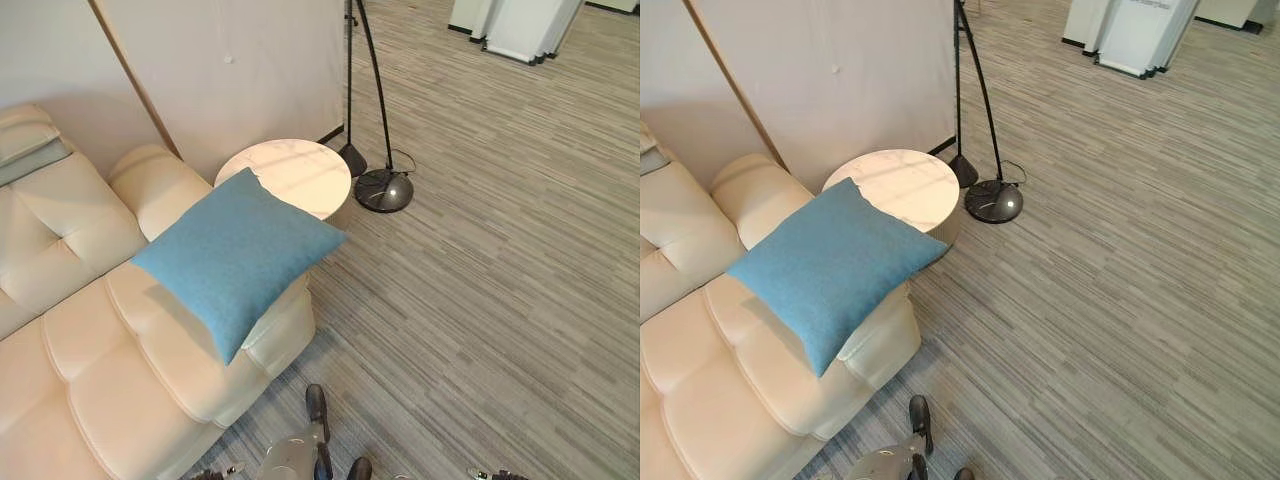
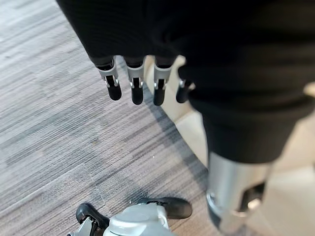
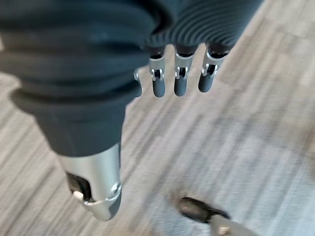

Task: Pick up all the scattered cushions and arrange them neatly on the sofa.

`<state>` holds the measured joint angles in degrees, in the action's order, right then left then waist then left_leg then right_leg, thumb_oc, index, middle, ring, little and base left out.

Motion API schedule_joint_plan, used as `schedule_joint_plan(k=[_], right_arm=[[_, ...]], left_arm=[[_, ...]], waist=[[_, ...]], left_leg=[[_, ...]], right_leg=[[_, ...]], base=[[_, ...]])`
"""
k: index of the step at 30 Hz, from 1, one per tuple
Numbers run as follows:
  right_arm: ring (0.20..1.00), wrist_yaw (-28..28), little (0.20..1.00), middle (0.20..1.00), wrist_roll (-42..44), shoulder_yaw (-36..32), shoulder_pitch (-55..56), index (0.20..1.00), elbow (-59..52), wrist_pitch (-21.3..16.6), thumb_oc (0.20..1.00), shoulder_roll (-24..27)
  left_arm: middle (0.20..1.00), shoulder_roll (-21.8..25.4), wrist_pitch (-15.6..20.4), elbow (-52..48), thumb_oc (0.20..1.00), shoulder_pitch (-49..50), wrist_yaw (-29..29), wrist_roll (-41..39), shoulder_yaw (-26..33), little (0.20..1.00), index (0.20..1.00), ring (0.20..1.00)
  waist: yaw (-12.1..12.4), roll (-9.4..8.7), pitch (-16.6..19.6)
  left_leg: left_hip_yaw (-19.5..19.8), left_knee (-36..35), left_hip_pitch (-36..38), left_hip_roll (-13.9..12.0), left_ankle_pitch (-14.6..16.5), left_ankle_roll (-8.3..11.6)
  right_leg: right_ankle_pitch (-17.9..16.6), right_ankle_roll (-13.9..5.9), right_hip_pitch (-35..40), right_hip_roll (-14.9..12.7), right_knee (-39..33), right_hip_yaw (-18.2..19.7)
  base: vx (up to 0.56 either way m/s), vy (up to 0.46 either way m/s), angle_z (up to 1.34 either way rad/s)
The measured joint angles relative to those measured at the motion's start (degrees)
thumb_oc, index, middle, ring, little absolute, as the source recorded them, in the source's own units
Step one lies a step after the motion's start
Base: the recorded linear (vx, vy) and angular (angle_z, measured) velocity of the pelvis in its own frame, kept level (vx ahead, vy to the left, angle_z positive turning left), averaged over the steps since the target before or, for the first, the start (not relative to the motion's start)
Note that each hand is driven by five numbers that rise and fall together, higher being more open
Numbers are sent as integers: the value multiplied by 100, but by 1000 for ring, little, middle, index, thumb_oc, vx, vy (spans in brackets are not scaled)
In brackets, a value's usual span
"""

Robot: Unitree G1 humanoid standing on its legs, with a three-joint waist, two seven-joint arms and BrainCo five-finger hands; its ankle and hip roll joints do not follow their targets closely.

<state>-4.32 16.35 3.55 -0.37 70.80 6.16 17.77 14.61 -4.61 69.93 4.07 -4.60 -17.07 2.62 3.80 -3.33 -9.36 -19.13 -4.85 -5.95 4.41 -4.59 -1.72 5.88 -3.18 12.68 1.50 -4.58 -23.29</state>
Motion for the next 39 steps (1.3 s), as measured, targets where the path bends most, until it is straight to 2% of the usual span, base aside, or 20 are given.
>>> schedule_joint_plan(k=[1,2,3,5,6,8,11,13,16,17,18,19,21,23,24,25,27,31,34,39], right_arm=[[1000,11,1000,1000,-59,-26,163,1000,11,-5,1000,43],[1000,-4,1000,1000,-63,-54,215,1000,-71,-17,1000,91],[1000,70,1000,1000,-60,-16,359,1000,-181,14,1000,34],[1000,95,1000,1000,-61,31,397,1000,-277,7,1000,-26],[1000,92,1000,1000,-60,25,467,1000,-237,16,1000,-92],[1000,77,1000,1000,-57,19,389,1000,-276,0,1000,-100],[1000,84,1000,1000,-49,-2,318,1000,-378,-9,1000,-96],[1000,89,1000,1000,-2,13,319,1000,-408,-76,1000,-160],[1000,80,1000,1000,68,-13,335,1000,-297,-71,1000,-203],[1000,74,1000,1000,66,-76,331,1000,-272,-69,1000,-208],[1000,72,1000,1000,68,-185,363,1000,-211,-82,1000,-243],[1000,70,1000,1000,67,-194,407,1000,-178,-82,1000,-257],[1000,46,1000,1000,67,-234,473,1000,14,-60,1000,-268],[1000,-72,1000,1000,67,-234,290,1000,20,-97,1000,-222],[1000,-122,1000,1000,69,-247,265,1000,-75,-107,1000,-220],[1000,-169,1000,1000,72,-277,286,1000,-106,-116,1000,-204],[1000,-301,1000,1000,128,-720,249,1000,-225,-135,1000,-76],[1000,-450,1000,1000,176,-943,162,1000,-272,-193,1000,274],[1000,-643,1000,1000,176,-1627,363,1000,-730,-110,1000,900],[1000,-992,1000,1000,100,-2300,586,1000,-1728,-22,1000,1341]], left_arm=[[1000,-76,-22,66,1000,49,-2,-5,29,1000,1000,1000],[1000,-96,-32,72,1000,44,-15,-21,-8,1000,1000,1000],[1000,-62,-24,58,1000,31,-14,-29,-40,1000,1000,1000],[1000,71,-15,-9,1000,2,-25,-32,-92,1000,1000,1000],[1000,248,13,-62,1000,-86,-40,-36,-277,1000,1000,1000],[1000,279,16,-135,1000,-312,-64,-53,-458,1000,1000,1000],[1000,190,38,-237,1000,-458,-49,-55,-481,1000,1000,1000],[1000,214,38,-231,1000,-463,-54,-105,-488,1000,1000,1000],[1000,219,44,-158,1000,-539,-38,-211,-476,1000,1000,1000],[1000,189,42,-150,1000,-463,-40,-211,-487,1000,1000,1000],[1000,154,30,-110,1000,-404,-40,-211,-488,1000,1000,1000],[1000,147,29,-116,1000,-414,-38,-212,-491,1000,1000,1000],[1000,142,61,-174,1000,-410,-35,-263,-511,1000,1000,1000],[1000,71,73,-160,1000,-328,-45,-438,-474,1000,1000,1000],[1000,75,75,-225,1000,-322,-40,-451,-471,1000,1000,1000],[1000,86,110,-305,1000,-353,-43,-457,-485,1000,1000,1000],[1000,30,125,-358,1000,-381,-86,-558,-498,1000,1000,1000],[1000,73,128,-390,1000,-526,-187,-915,-469,1000,1000,1000],[1000,64,135,-922,1000,-528,-260,-1263,-416,1000,1000,1000],[1000,171,145,-1640,1000,-329,-448,-1579,-167,1000,1000,1000]], waist=[[-63,267,144],[-78,362,107],[-86,405,223],[-186,257,188],[-272,-20,239],[-263,4,121],[-200,189,-47],[-224,298,-40],[-316,153,-28],[-309,177,-31],[-380,246,-17],[-500,228,5],[-433,79,93],[-367,33,52],[-377,-107,20],[-405,-184,21],[-347,56,-6],[-392,42,-83],[-575,253,-77],[-649,342,-81]], left_leg=[[15,-7,285,-126,149,-244],[102,-17,372,-205,-123,-629],[288,15,588,-170,-35,-723],[507,52,726,24,-29,-723],[786,30,857,288,35,-816],[1272,28,956,316,108,-878],[1473,37,1243,263,207,-706],[1940,55,1431,258,564,-257],[2209,38,1594,358,546,-321],[2303,40,1661,360,558,-312],[2824,53,1730,329,623,-210],[2947,115,1737,336,623,-207],[2912,53,1820,416,622,-204],[2834,517,1629,493,698,-5],[2650,956,1338,510,967,103],[2488,765,1254,221,962,79],[2597,732,1182,-234,1007,231],[2274,1333,830,-105,966,302],[1700,710,954,-232,861,412],[1517,179,1132,-304,644,109]], right_leg=[[195,-123,11,73,522,-66],[484,-169,-262,-1,1506,-68],[625,-244,-850,-377,3232,-26],[453,-333,-1576,-891,5063,181],[573,-475,-2078,-1155,5572,626],[748,-258,-2625,-942,4791,1218],[538,-181,-2787,-736,3297,1366],[180,-194,-2717,-169,1826,2210],[-553,-172,-2581,2,741,2497],[-569,-197,-2474,-5,679,2435],[-850,-92,-2062,-14,364,2523],[-1026,2,-1838,-59,176,2513],[-1563,328,-1503,-101,68,2483],[-1627,398,-1371,-186,-11,2472],[-1579,466,-1328,-355,-12,2464],[-1493,425,-1300,-377,-7,2387],[-1263,371,-1274,-143,54,2152],[-1174,238,-1116,-360,-46,1908],[-1171,232,-1129,-346,-44,1602],[-1205,209,-1176,-284,-44,1548]], base=[[513,356,56],[281,241,71],[258,179,55],[157,74,93],[164,9,121],[267,-12,112],[258,-90,76],[263,-105,90],[259,-141,103],[279,-195,77],[323,-249,99],[274,-232,131],[273,-297,67],[219,-270,21],[234,-334,59],[171,-256,62],[73,-137,41],[9,-116,41],[43,-28,59],[46,50,7]])
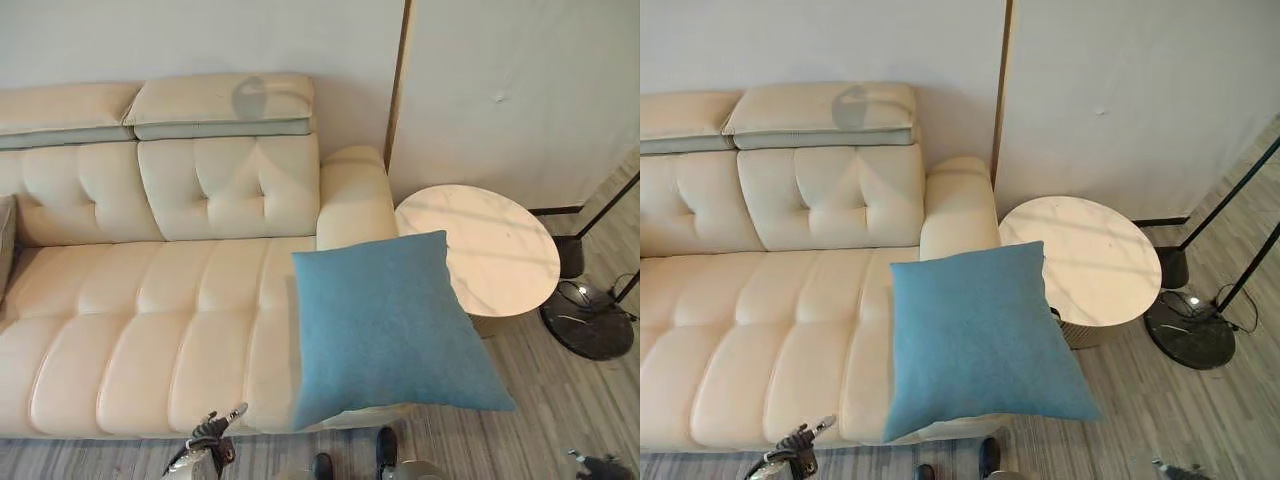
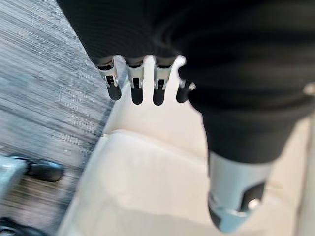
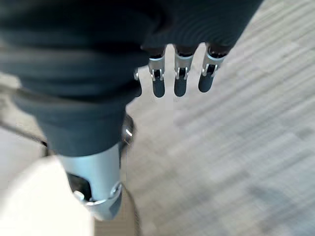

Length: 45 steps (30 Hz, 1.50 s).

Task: Pick up all the scattered cushions and arrange them neatly on the sofa.

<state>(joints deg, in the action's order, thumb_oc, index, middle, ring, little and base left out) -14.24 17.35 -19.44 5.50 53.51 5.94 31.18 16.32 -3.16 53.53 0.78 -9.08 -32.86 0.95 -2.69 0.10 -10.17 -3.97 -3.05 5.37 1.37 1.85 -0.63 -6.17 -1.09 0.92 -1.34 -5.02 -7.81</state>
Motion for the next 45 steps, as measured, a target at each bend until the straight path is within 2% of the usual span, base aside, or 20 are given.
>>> schedule_joint_plan(k=[3,8,12,13,17,21,25,26,28,29,32,33,34,35,36,37,38,39,43,45], right_arm=[[1000,-178,1000,1000,-184,-157,-28,1000,-344,96,1000,415],[1000,-240,1000,1000,-491,-133,-198,1000,-1436,231,1000,717],[1000,-160,1000,1000,-420,502,-730,1000,-2034,153,1000,665],[1000,-68,1000,1000,-251,816,-953,1000,-2287,23,1000,549],[1000,35,1000,1000,-72,1560,-1381,1000,-2821,0,1000,249],[1000,93,1000,1000,-52,2342,-1400,1000,-3315,-20,1000,-345],[1000,187,1000,1000,-41,3302,-1367,1000,-3375,91,1000,-1179],[1000,206,1000,1000,-40,3408,-1359,1000,-3368,113,1000,-1220],[1000,153,1000,1000,61,3895,-1686,1000,-2804,15,1000,-1485],[1000,52,1000,1000,201,4030,-2137,1000,-2319,-21,1000,-1692],[1000,-112,1000,1000,568,4374,-3166,1000,-1588,-111,1000,-1839],[1000,-141,1000,1000,707,4444,-3581,1000,-1330,-185,1000,-1791],[1000,-146,1000,1000,822,4494,-3801,1000,-1303,-208,1000,-1726],[1000,-146,1000,1000,903,4577,-3876,1000,-1264,-216,1000,-1739],[435,-145,435,435,1120,4696,-4070,435,-1025,-262,435,-1795],[272,-144,272,272,1268,4699,-4111,272,-984,-314,272,-1790],[272,-144,272,272,1376,4697,-4110,272,-987,-363,272,-1770],[200,-142,200,200,1571,4687,-4091,200,-984,-443,200,-1742],[200,-122,200,200,2146,4575,-3956,200,-973,-681,200,-1740],[200,-117,200,200,2434,4574,-3836,200,-1078,-729,200,-1737]], left_arm=[[1000,12,-11,-388,1000,122,-9,-105,159,1000,1000,1000],[1000,16,-40,-397,1000,-54,-170,-224,152,1000,1000,1000],[1000,7,-52,-362,1000,-665,-238,-355,6,1000,1000,1000],[1000,-10,-47,-338,1000,-981,-225,-474,-101,1000,1000,1000],[1000,-109,-40,-276,1000,-1528,-323,-657,-300,1000,1000,1000],[1000,-559,3,-85,1000,-1841,-443,-880,-424,1000,1000,1000],[1000,-784,-15,196,1000,-1995,-632,-898,-690,1000,1000,1000],[1000,-786,-14,196,1000,-2004,-653,-902,-732,1000,1000,1000],[1000,-757,59,333,1000,-2196,-766,-1004,-948,1000,1000,1000],[1000,-686,128,410,1000,-2528,-799,-1077,-1134,1000,1000,1000],[1000,-631,248,565,1000,-3163,-848,-1130,-1433,1000,1000,1000],[1000,-628,290,635,1000,-3428,-839,-1158,-1488,1000,1000,1000],[313,-583,301,637,313,-3594,-833,-1220,-1488,313,313,313],[200,-578,324,625,200,-3600,-834,-1255,-1516,200,200,200],[200,-576,392,651,200,-3690,-838,-1366,-1650,200,200,200],[200,-577,406,640,200,-3744,-838,-1381,-1657,200,200,200],[200,-555,428,622,200,-3762,-835,-1381,-1658,200,200,200],[200,-520,477,618,200,-3747,-802,-1394,-1663,200,200,200],[200,-529,530,561,200,-3717,-716,-1807,-1668,200,200,200],[200,-553,534,538,200,-3669,-711,-2020,-1679,200,200,200]], waist=[[-91,-21,73],[-172,-70,160],[-232,-165,218],[-231,-200,244],[-266,-231,266],[-309,-285,326],[-357,-422,321],[-358,-417,313],[-288,-437,191],[-277,-532,61],[-178,-597,-378],[-169,-627,-559],[-169,-632,-726],[-136,-608,-748],[-155,-614,-766],[-157,-616,-771],[-157,-620,-773],[-148,-651,-791],[-134,-666,-795],[-132,-680,-802]], left_leg=[[-125,-162,86,-26,-34,-33],[-290,-152,264,-29,-139,-107],[-352,-151,291,-24,-150,-119],[-420,-152,297,-27,-159,-119],[-559,-153,318,-27,-162,-114],[-638,-153,251,-36,-167,-106],[-735,-147,-137,-29,-275,-113],[-733,-147,-168,-25,-284,-109],[-748,-7,-527,-4,-289,-116],[-751,88,-841,33,-339,-127],[-750,195,-1441,79,-496,-97],[-739,309,-1628,75,-472,-66],[-728,364,-1709,68,-483,-52],[-720,387,-1753,58,-483,-52],[-702,441,-1858,39,-454,-47],[-666,465,-1934,34,-456,-45],[-627,473,-1967,31,-459,-44],[-603,455,-1974,17,-477,-20],[-577,424,-1962,14,-481,-18],[-569,364,-1840,32,-490,-6]], right_leg=[[-13,-14,-3,9,-3,19],[-44,-4,80,32,-3,144],[-126,-1,72,35,-4,199],[-134,-12,73,37,-4,245],[-176,-20,31,60,-3,356],[-213,-16,-81,87,-2,491],[-371,18,-494,85,28,512],[-411,49,-525,80,28,510],[-488,4,-803,26,32,471],[-545,-101,-1088,-15,32,482],[-637,-234,-1664,-107,115,434],[-602,-182,-1815,-114,149,443],[-609,-189,-1875,-109,148,445],[-607,-186,-1918,-110,161,424],[-604,-184,-1974,-113,150,346],[-604,-184,-2023,-113,144,308],[-604,-184,-2060,-104,146,294],[-608,-187,-2067,-86,148,286],[-607,-186,-2051,-88,144,245],[-674,-261,-1947,-99,140,229]], base=[[46,85,-5],[15,75,-15],[11,51,-12],[-1,39,-16],[4,40,-19],[-26,31,-16],[-146,6,-8],[-297,10,-4],[-246,20,-2],[-135,13,10],[-142,6,6],[-54,5,4],[0,0,0],[-23,11,-3],[0,0,0],[16,16,9],[25,22,18],[29,35,12],[15,37,5],[2,72,3]])
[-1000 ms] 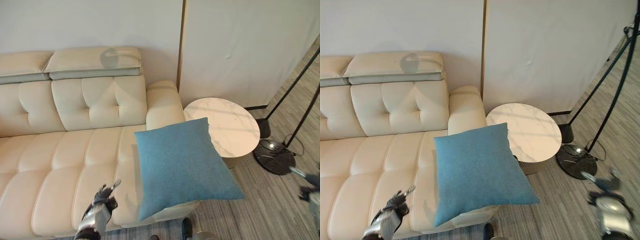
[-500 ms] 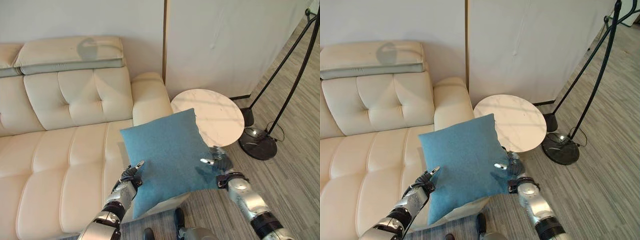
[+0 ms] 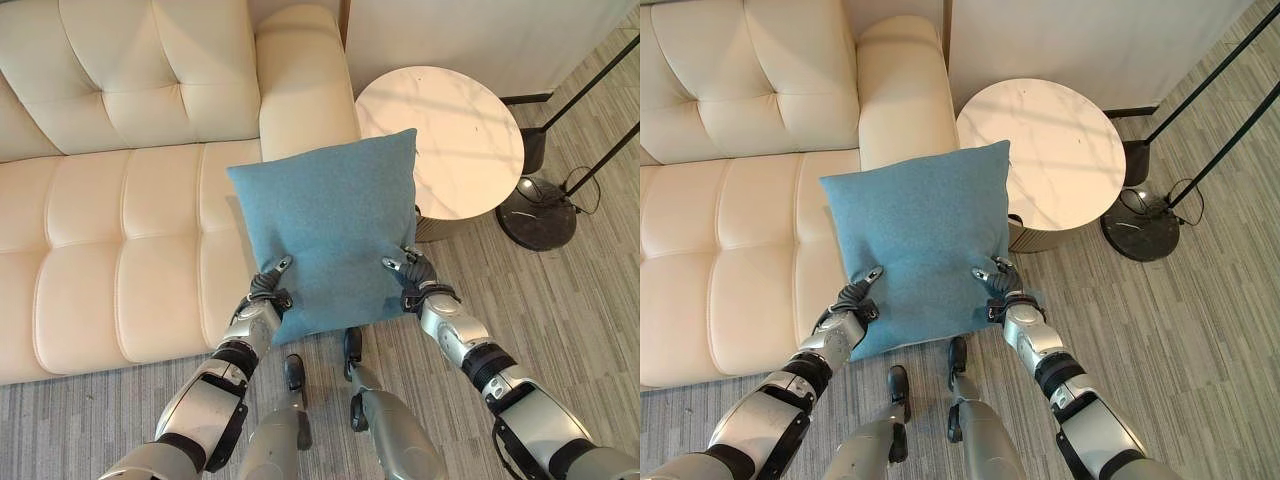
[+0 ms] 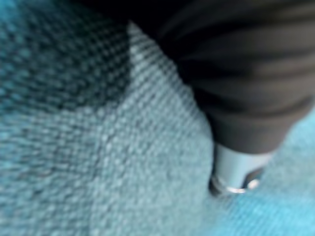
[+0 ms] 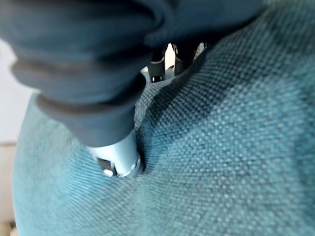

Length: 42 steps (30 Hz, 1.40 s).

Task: Pick up all the scattered cushions and arrange them neatly on the sofa.

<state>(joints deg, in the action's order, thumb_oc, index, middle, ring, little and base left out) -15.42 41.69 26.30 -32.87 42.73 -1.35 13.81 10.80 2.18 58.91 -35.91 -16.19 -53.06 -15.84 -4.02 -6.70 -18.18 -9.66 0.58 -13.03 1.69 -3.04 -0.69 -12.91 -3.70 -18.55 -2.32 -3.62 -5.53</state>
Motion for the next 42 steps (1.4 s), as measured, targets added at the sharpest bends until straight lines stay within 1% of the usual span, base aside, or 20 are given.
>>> schedule_joint_plan(k=[4,9,14,15,17,18,21,25,27,30,31,32,33,34,35,36,37,39,40,42], right_arm=[[200,-2,200,200,122,-12,590,200,-691,-98,200,121],[200,117,200,200,84,-300,1968,200,-2141,-27,200,414],[200,266,200,200,-277,-703,2850,200,-3049,248,200,456],[200,387,200,200,-417,-693,3042,200,-3171,343,200,562],[200,512,200,200,-686,-790,3254,200,-3471,538,200,656],[200,589,200,200,-790,-905,3407,200,-3678,577,200,670],[200,838,200,200,-1141,-1126,3835,200,-4324,588,200,639],[200,941,200,200,-1257,-1122,3878,200,-4501,591,200,757],[200,1004,200,200,-1254,-1105,4050,200,-4553,588,200,829],[200,1055,200,200,-1244,-1141,4289,200,-4575,560,200,934],[200,1055,200,200,-1239,-1120,4388,200,-4550,559,200,1035],[200,1052,200,200,-1237,-1125,4493,200,-4555,562,200,1093],[200,1050,200,200,-1237,-1120,4510,200,-4535,576,200,1087],[200,1043,200,200,-1235,-1077,4507,200,-4545,587,200,1025],[200,1042,200,200,-1233,-1069,4500,200,-4551,595,200,952],[200,1043,200,200,-1231,-1050,4445,200,-4565,596,200,896],[200,1045,200,200,-1230,-1042,4446,200,-4608,595,200,900],[200,1046,200,200,-1217,-1007,4447,200,-4693,594,200,1043],[200,1043,200,200,-1172,-1002,4481,200,-4699,596,200,1105],[200,1034,200,200,-1121,-1005,4453,200,-4707,593,200,1115]], left_arm=[[200,0,54,-640,200,592,-43,-213,-25,200,200,200],[200,53,94,-2269,200,1897,-431,-201,-172,200,200,200],[200,528,-81,-3939,200,3036,-596,281,-79,200,200,200],[200,586,-133,-4307,200,3325,-591,488,78,200,200,200],[200,588,-258,-4883,200,3678,-583,694,311,200,200,200],[200,610,-270,-5117,200,3848,-564,714,357,200,200,200],[200,777,-384,-5617,200,4319,-478,773,537,200,200,200],[200,539,-426,-5653,200,4684,-392,939,700,200,200,200],[200,455,-435,-5688,200,4911,-344,949,702,200,200,200],[200,430,-486,-5714,200,5028,-302,969,595,200,200,200],[200,343,-506,-5694,200,5139,-289,972,458,200,200,200],[200,382,-558,-5660,200,5093,-290,974,439,200,200,200],[200,414,-582,-5641,200,5112,-285,975,434,200,200,200],[200,520,-658,-5630,200,5100,-287,1014,441,200,200,200],[200,633,-670,-5619,200,5040,-289,1097,457,200,200,200],[200,729,-673,-5616,200,5056,-288,1167,475,200,200,200],[200,731,-674,-5616,200,5067,-288,1172,469,200,200,200],[200,599,-676,-5620,200,5125,-279,1187,464,200,200,200],[200,470,-675,-5621,200,5122,-277,1198,466,200,200,200],[200,430,-665,-5637,200,5025,-272,1202,477,200,200,200]], waist=[[29,-23,-11],[117,-16,-26],[183,91,-87],[207,218,-93],[350,501,-141],[402,593,-128],[477,637,-41],[534,777,125],[572,732,276],[501,725,383],[563,806,385],[494,855,391],[530,878,377],[581,604,387],[526,411,342],[674,164,348],[696,152,356],[589,392,366],[548,593,425],[503,699,422]], left_leg=[[-24,-235,456,27,-29,-35],[-55,-480,1032,31,-42,-63],[-66,-460,1128,28,-48,-123],[-23,-477,1208,-83,-74,-201],[29,-468,1292,-336,-109,-250],[121,-454,1298,-412,-114,-241],[438,-370,1334,-371,-192,-123],[600,-388,1277,-488,-397,128],[717,-295,1166,-589,-460,240],[1256,-98,782,-758,-631,495],[1496,-173,648,-840,-889,572],[1503,-252,552,-895,-778,586],[1429,-279,470,-931,-636,541],[702,-390,381,-990,224,683],[376,-280,337,-923,174,632],[133,88,327,-712,160,622],[84,260,360,-633,169,626],[-69,515,813,-641,327,478],[-126,405,1218,-635,389,369],[-289,-61,1414,-611,405,201]], right_leg=[[-135,171,377,7,-101,-5],[-150,190,814,26,-101,10],[-171,138,864,-3,61,185],[7,-79,881,27,301,229],[884,-183,858,21,1422,139],[1099,-230,955,-26,1740,158],[1613,-561,1875,-270,1351,475],[1625,-283,2277,-51,739,531],[1651,-55,2286,101,684,501],[1724,225,2166,401,810,335],[1753,308,2097,646,1020,111],[1840,443,2049,719,1145,-94],[1909,547,1916,761,1310,-60],[1940,862,1729,532,1381,-228],[1901,859,1666,379,1316,-273],[1851,911,1544,88,1224,-303],[1772,884,1569,19,1104,-360],[1506,754,1677,2,823,-628],[1472,702,1652,29,838,-840],[1417,582,1555,-4,927,-1004]], base=[[12,89,-4],[-69,100,-6],[-110,6,2],[-104,-71,28],[-61,-105,17],[-72,-148,23],[-137,-189,43],[-324,-275,21],[-472,-331,24],[-429,-240,89],[-359,-147,138],[-312,-118,134],[-253,-105,131],[-215,-81,102],[-121,-38,92],[-127,-18,51],[-92,15,54],[-87,51,70],[-68,67,70],[-83,90,77]])
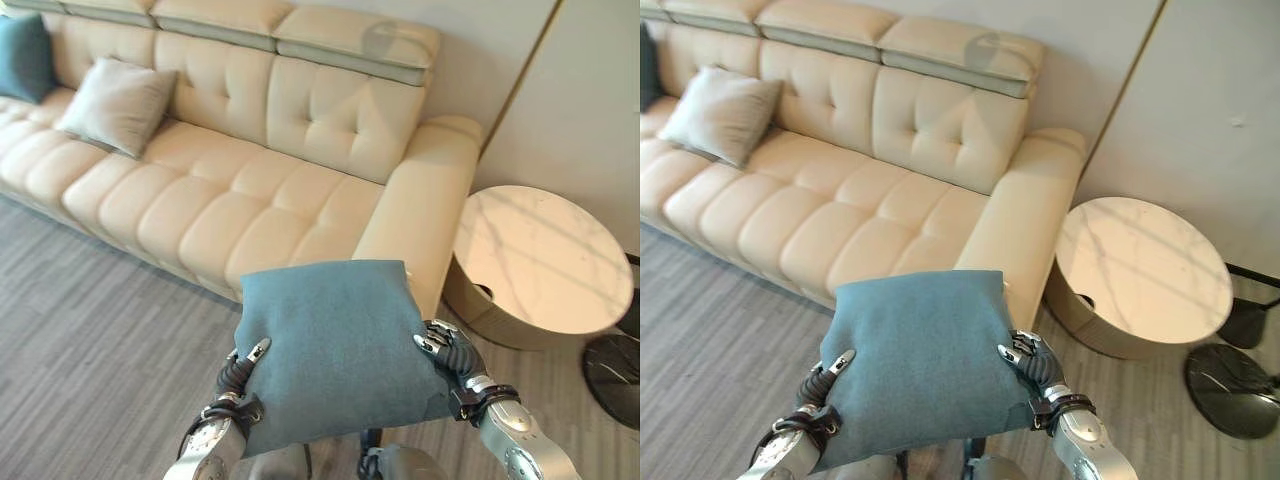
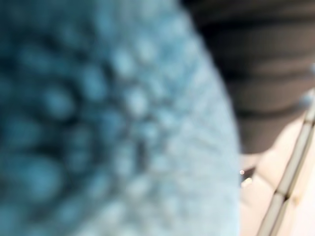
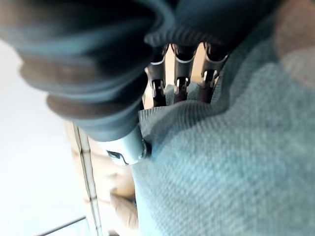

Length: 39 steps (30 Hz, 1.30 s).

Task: Pick up all the scattered cushions and arrange them neatly on the sofa.

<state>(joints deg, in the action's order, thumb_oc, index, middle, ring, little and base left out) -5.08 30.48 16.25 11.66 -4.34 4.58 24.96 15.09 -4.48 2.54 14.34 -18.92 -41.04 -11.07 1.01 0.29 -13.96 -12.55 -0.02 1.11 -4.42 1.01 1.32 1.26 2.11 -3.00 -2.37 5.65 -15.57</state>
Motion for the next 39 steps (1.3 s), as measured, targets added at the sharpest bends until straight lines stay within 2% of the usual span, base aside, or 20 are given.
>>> schedule_joint_plan(k=[2,4,7,14,16,18,19,20,21,22,23,24,26,28,29,31,32,35,38,39], right_arm=[[200,-25,200,200,3,13,1,200,-14,-9,200,-3],[200,-63,200,200,5,20,-45,200,-32,-24,200,-30],[200,-97,200,200,6,149,-239,200,-37,-31,200,-92],[200,-99,200,200,6,363,-379,200,-40,-29,200,-222],[200,-106,200,200,4,325,-437,200,-39,-30,200,-223],[200,-130,200,200,-1,221,-449,200,-45,-40,200,-182],[200,-176,200,200,-5,222,-410,200,-52,-42,200,-144],[200,-190,200,200,-5,242,-407,200,-59,-57,200,-158],[200,-197,200,200,-4,251,-417,200,-69,-66,200,-217],[200,-199,200,200,-3,285,-440,200,-74,-77,200,-277],[200,-199,200,200,4,310,-445,200,-84,-76,200,-327],[200,-201,200,200,6,312,-445,200,-84,-76,200,-361],[200,-228,200,200,66,327,-450,200,-81,-78,200,-387],[200,-233,200,200,118,315,-455,200,-83,-78,200,-366],[200,-238,200,200,118,281,-457,200,-73,-77,200,-365],[200,-238,200,200,118,272,-447,200,-63,-77,200,-367],[200,-237,200,200,118,280,-451,200,-56,-77,200,-367],[200,-230,200,200,128,332,-466,200,-46,-81,200,-357],[200,-230,200,200,221,252,-514,200,-55,-83,200,-315],[200,-229,200,200,222,242,-542,200,-53,-83,200,-306]], left_arm=[[200,71,6,-10,200,-133,4,5,-10,200,200,200],[200,149,11,-30,200,-157,21,51,-16,200,200,200],[200,278,9,-29,200,-22,20,169,11,200,200,200],[200,388,11,-31,200,263,20,167,174,200,200,200],[200,384,9,-9,200,112,14,168,151,200,200,200],[200,381,13,3,200,-180,6,178,42,200,200,200],[200,369,16,-9,200,-310,-10,192,-51,200,200,200],[200,398,56,-2,200,-390,-40,237,-64,200,200,200],[200,455,68,-18,200,-453,-66,247,-47,200,200,200],[200,566,81,-18,200,-541,-82,255,-12,200,200,200],[200,724,89,-17,200,-632,-91,407,9,200,200,200],[200,743,90,-13,200,-671,-117,417,17,200,200,200],[200,734,98,-1,200,-688,-142,566,14,200,200,200],[200,677,97,7,200,-727,-148,649,24,200,200,200],[200,618,97,5,200,-774,-150,841,28,200,200,200],[200,602,96,6,200,-751,-151,876,29,200,200,200],[200,572,95,4,200,-715,-152,905,62,200,200,200],[200,395,90,-193,200,-538,-164,1093,254,200,200,200],[200,318,98,-273,200,-620,-162,1093,270,200,200,200],[200,293,98,-306,200,-600,-162,1090,314,200,200,200]], waist=[[-51,-118,-17],[-71,-192,5],[10,-259,17],[119,-428,42],[116,-431,32],[37,-340,9],[-106,-297,3],[-188,-237,-46],[-270,-249,-26],[-297,-336,-36],[-264,-406,-62],[-257,-400,-72],[-230,-439,-74],[-230,-410,-127],[-206,-463,-166],[-203,-567,-177],[-167,-604,-170],[-166,-421,-89],[-207,-270,55],[-218,-254,53]], left_leg=[[-531,-141,-177,-94,-80,-62],[-653,-287,-355,-80,-240,-65],[-591,-358,-473,-9,-563,-31],[-530,-453,-321,254,-613,-166],[-448,-443,-292,271,-530,-228],[-162,-416,-275,297,-351,-340],[118,-408,-194,324,-340,-391],[324,-453,-156,368,-408,-489],[471,-430,-193,367,-408,-535],[508,-453,-210,382,-415,-535],[541,-455,-217,482,-411,-544],[557,-456,-226,503,-398,-562],[600,-450,-179,615,-315,-578],[654,-450,-131,668,-269,-581],[706,-456,14,780,-167,-580],[737,-455,267,907,-14,-565],[717,-455,409,936,135,-484],[533,-415,994,592,519,-138],[338,23,1030,319,765,157],[236,327,1033,269,798,216]], right_leg=[[-192,-223,-12,-155,-186,-424],[-328,-339,-36,-222,-423,-671],[-555,-434,-14,-213,-766,-702],[-841,-423,288,-349,-1024,-813],[-723,-564,295,-448,-756,-871],[-494,-809,150,-676,86,-924],[-304,-825,-46,-817,862,-872],[107,-785,-543,-793,1708,-172],[405,-870,-741,-571,1767,482],[610,-931,-905,-417,1699,814],[609,-902,-1181,-336,1332,794],[526,-823,-1299,-235,971,797],[195,-996,-1556,18,405,831],[8,-974,-1626,88,104,709],[-256,-1037,-1411,97,-718,211],[-353,-1093,-1201,27,-1026,-13],[-398,-1025,-1086,-34,-966,-266],[-961,-727,-670,180,-710,-721],[-813,-135,-512,463,-603,-807],[-610,-159,-373,502,-611,-789]], base=[[-77,135,104],[-45,180,104],[44,160,36],[92,236,14],[136,332,34],[123,247,73],[69,119,71],[67,82,82],[24,33,63],[71,43,55],[105,22,38],[111,13,22],[265,-24,20],[415,-49,23],[394,-46,31],[447,-60,19],[512,-62,-16],[494,-55,-27],[427,-71,-13],[366,-130,-14]])
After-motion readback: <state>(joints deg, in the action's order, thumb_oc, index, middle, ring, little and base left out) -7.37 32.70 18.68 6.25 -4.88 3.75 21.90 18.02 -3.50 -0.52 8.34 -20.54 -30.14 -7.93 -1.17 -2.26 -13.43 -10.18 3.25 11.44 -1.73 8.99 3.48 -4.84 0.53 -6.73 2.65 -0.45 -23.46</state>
